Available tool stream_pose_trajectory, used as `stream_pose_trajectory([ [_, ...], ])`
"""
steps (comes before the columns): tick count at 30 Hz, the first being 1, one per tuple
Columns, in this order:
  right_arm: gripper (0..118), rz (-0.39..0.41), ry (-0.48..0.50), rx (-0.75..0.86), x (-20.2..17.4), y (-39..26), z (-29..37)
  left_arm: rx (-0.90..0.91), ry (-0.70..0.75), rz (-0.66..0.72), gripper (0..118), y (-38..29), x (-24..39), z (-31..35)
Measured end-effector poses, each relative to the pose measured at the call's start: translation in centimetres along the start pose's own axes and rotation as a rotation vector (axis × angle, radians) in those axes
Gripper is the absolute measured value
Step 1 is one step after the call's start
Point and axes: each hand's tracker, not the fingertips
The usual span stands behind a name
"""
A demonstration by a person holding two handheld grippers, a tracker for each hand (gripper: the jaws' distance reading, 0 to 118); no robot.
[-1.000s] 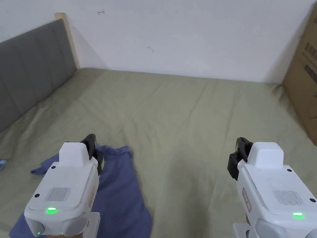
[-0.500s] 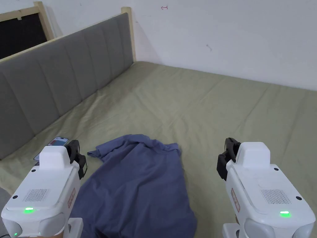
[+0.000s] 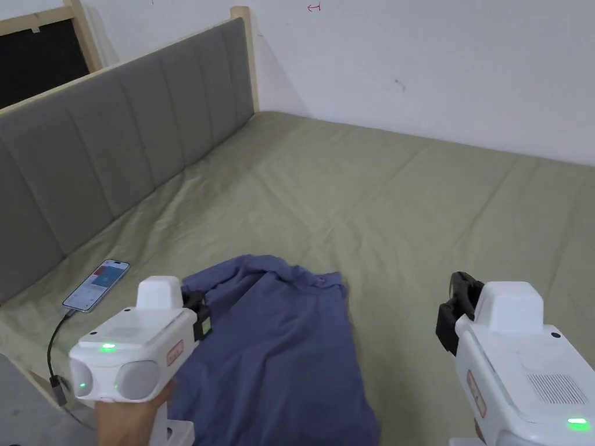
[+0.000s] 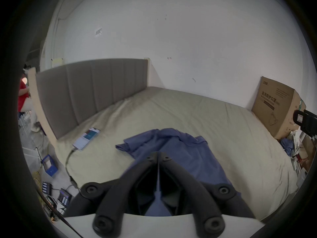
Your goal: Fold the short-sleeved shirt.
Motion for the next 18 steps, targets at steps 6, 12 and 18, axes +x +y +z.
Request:
stream_pose_trajectory([
  [6, 0, -0.001, -0.059, -0.029, 2.6, -0.9, -0.3, -0.252, -0.028, 0.006, 110, -0.9, 2.6, -7.2],
  [12, 0, -0.009, -0.113, -0.07, 5.1, -2.1, -0.3, -0.418, -0.019, -0.026, 110, -4.0, 4.8, -12.3],
  [18, 0, -0.021, -0.162, -0.105, 7.2, -3.3, 0.1, -0.541, -0.032, -0.079, 71, -7.7, 6.7, -15.2],
])
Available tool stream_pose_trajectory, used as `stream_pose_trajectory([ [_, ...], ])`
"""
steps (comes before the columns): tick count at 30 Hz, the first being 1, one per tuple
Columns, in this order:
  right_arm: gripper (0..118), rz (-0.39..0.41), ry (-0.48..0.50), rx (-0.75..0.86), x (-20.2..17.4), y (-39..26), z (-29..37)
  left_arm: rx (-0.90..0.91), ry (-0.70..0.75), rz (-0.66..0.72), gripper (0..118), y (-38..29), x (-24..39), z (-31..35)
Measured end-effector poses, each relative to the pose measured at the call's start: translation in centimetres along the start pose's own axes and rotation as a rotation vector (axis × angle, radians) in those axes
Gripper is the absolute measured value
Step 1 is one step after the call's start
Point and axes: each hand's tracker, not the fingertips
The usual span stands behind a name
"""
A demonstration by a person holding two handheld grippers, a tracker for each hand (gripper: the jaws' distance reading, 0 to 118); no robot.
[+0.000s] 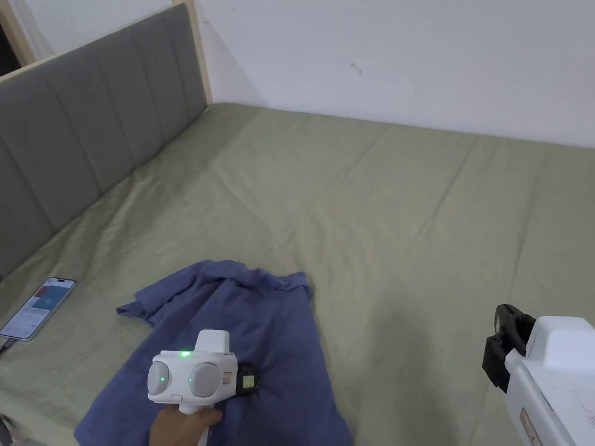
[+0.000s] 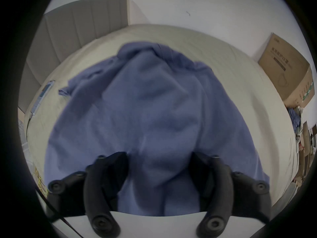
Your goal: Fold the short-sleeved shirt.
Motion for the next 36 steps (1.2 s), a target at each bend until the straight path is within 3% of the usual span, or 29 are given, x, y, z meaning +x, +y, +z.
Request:
stream_pose_trajectory([
  [2, 0, -0.003, -0.012, -0.012, 0.6, -0.3, 0.0, 0.03, 0.018, -0.004, 56, 0.0, 0.3, 0.6],
  [3, 0, -0.006, -0.016, -0.015, 0.9, -0.4, 0.0, 0.025, 0.006, 0.006, 56, 0.3, 0.2, 0.9],
  [4, 0, -0.011, -0.02, -0.018, 1.1, -0.5, 0.0, 0.038, -0.01, 0.01, 28, 0.4, 0.2, 1.5],
  [5, 0, -0.015, -0.022, -0.019, 1.3, -0.5, 0.0, 0.05, -0.014, 0.005, 9, 0.4, 0.1, 1.8],
  [6, 0, -0.017, -0.023, -0.02, 1.4, -0.6, 0.1, 0.057, -0.006, 0.001, 2, 0.3, 0.1, 2.0],
  [16, 0, -0.037, -0.029, 0.011, 3.0, 0.0, 1.6, 0.268, -0.158, 0.107, 0, 1.6, -0.7, 10.9],
  [24, 0, -0.064, -0.055, 0.047, 5.3, 0.3, 3.8, 0.46, -0.264, 0.019, 0, 7.6, 2.9, 19.1],
  [36, 0, -0.097, -0.186, 0.108, 11.4, 0.4, 8.3, 0.647, -0.517, -0.256, 0, 14.8, 17.3, 29.0],
])
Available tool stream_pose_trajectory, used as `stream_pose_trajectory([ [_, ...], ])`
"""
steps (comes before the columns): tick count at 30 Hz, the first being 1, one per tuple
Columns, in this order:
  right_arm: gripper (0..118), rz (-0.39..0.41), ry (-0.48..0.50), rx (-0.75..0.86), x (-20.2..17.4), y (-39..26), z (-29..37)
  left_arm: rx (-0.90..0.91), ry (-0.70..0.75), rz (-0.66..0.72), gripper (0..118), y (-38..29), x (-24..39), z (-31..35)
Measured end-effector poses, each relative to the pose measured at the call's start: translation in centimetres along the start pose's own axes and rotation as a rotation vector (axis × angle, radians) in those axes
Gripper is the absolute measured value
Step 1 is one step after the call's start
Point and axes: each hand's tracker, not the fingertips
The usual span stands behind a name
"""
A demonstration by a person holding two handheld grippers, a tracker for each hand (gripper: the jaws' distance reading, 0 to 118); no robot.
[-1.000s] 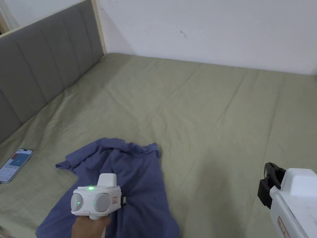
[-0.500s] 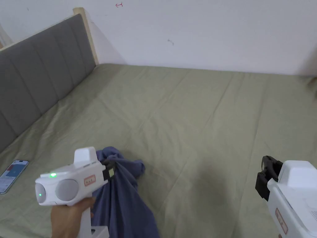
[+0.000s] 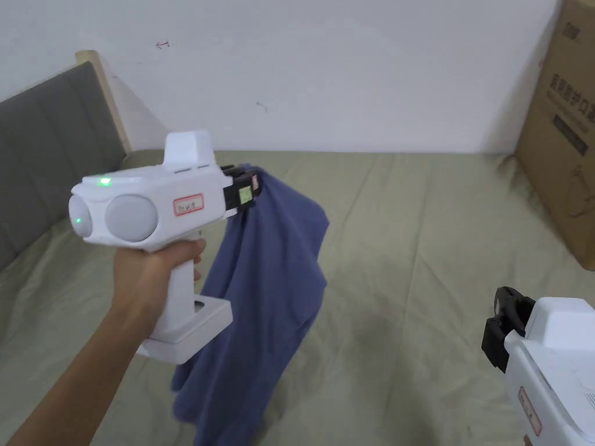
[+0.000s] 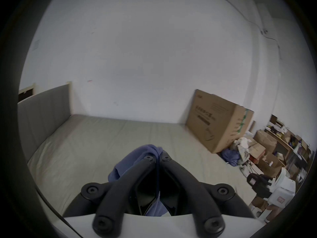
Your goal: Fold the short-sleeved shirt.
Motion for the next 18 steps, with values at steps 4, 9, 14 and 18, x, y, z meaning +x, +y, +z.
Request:
stream_pose_trajectory([
  [4, 0, -0.008, -0.053, 0.008, 2.4, 0.0, 1.1, -0.024, -0.071, -0.078, 0, 0.4, 4.5, -2.9],
  [9, 0, -0.012, -0.111, 0.003, 4.9, -0.4, 2.4, -0.136, -0.178, -0.123, 0, -2.4, 9.1, -7.2],
  [14, 0, -0.019, -0.156, -0.019, 7.0, -1.3, 3.1, -0.297, -0.28, -0.135, 0, -8.8, 11.9, -11.0],
  [18, 0, -0.019, -0.171, -0.038, 7.9, -2.0, 3.2, -0.43, -0.29, -0.163, 0, -14.8, 12.8, -13.3],
])
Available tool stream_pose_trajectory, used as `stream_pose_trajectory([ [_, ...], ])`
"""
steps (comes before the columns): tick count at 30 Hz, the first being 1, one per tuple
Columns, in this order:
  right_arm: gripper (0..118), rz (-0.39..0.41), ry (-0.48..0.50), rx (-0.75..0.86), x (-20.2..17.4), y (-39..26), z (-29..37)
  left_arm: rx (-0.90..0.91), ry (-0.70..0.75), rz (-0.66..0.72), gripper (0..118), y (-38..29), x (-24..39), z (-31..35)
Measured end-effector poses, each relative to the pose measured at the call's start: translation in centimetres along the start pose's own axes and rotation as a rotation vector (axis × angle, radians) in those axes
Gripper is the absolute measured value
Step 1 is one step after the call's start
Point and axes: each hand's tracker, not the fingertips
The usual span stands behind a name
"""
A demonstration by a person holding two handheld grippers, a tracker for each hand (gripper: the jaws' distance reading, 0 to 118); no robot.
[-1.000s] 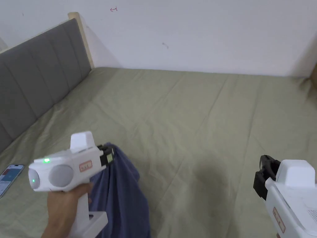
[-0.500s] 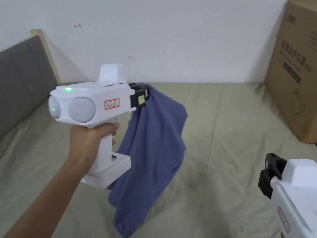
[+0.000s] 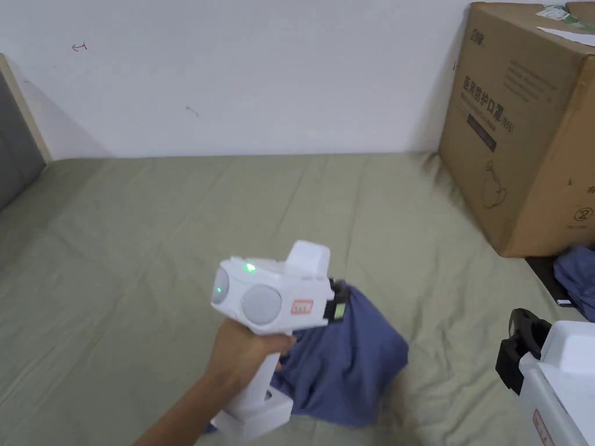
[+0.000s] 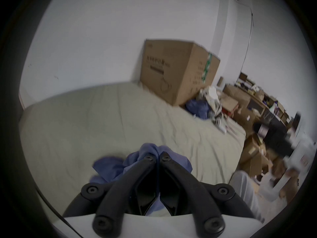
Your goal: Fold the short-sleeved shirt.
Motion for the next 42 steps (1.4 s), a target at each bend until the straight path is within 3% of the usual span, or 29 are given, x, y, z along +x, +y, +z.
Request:
stream_pose_trajectory([
  [8, 0, -0.003, 0.003, -0.05, 0.1, -1.5, -0.7, -0.286, 0.136, 0.015, 0, -8.7, -1.5, -8.7],
  [13, 0, -0.002, 0.014, -0.064, -0.3, -1.7, -0.7, -0.294, 0.167, 0.074, 2, -9.8, -1.9, -9.3],
  [15, 0, 0.003, 0.015, -0.061, -0.5, -1.6, -0.7, -0.251, 0.148, 0.128, 24, -9.2, -2.0, -8.2],
  [16, 0, 0.004, 0.015, -0.058, -0.6, -1.5, -0.6, -0.234, 0.128, 0.147, 44, -8.7, -2.0, -7.5],
  [18, 0, 0.004, 0.018, -0.05, -0.7, -1.1, -0.4, -0.178, 0.146, 0.161, 98, -7.7, -1.5, -5.6],
  [19, 0, 0.003, 0.018, -0.044, -0.9, -0.8, -0.3, -0.127, 0.156, 0.146, 108, -7.2, -1.2, -4.3],
  [20, 0, 0.003, 0.018, -0.036, -1.0, -0.5, -0.2, -0.059, 0.169, 0.137, 110, -6.6, -0.9, -2.9],
  [28, 0, 0.008, 0.028, 0.037, -2.2, 1.8, 0.7, 0.327, 0.277, 0.091, 110, -3.0, -0.2, 8.3],
  [35, 0, 0.011, 0.047, 0.079, -3.3, 3.0, 1.1, 0.554, 0.492, 0.103, 103, -4.3, -2.0, 14.3],
  [37, 0, 0.015, 0.053, 0.087, -3.6, 3.3, 1.2, 0.595, 0.549, 0.088, 89, -5.3, -2.8, 15.3],
  [39, 0, 0.02, 0.06, 0.094, -3.9, 3.4, 1.3, 0.609, 0.595, 0.084, 85, -6.1, -3.4, 15.7],
  [42, 0, 0.023, 0.07, 0.104, -4.4, 3.7, 1.4, 0.618, 0.603, 0.073, 28, -7.4, -4.4, 16.1],
])
